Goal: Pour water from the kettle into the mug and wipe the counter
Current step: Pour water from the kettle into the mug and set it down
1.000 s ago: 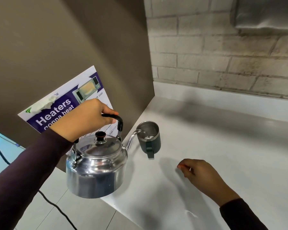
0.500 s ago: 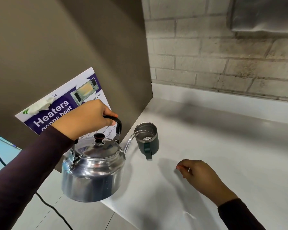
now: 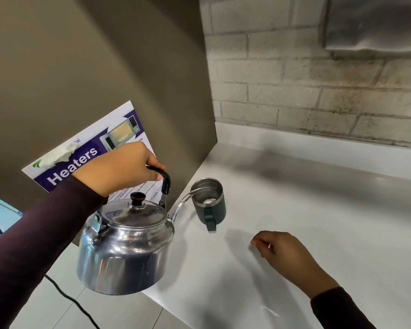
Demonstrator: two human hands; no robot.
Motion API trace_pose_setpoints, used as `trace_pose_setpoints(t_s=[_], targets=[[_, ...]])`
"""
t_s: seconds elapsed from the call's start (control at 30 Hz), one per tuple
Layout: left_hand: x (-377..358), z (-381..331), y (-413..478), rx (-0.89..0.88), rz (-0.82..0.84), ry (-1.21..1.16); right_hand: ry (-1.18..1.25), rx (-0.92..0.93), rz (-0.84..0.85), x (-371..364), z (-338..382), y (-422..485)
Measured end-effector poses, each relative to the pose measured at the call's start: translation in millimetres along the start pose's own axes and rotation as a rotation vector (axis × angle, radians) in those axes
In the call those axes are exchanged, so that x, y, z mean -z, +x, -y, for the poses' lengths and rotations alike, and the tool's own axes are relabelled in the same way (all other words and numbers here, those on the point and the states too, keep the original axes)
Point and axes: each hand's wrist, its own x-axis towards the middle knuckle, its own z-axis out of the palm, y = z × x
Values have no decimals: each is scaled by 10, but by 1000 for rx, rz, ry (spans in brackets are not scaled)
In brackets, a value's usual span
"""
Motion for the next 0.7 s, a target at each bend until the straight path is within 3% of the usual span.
trace_pose_setpoints(t_s=[0.7], targets=[[66,-27,23,44,35,57,6,6,20,2,20,9]])
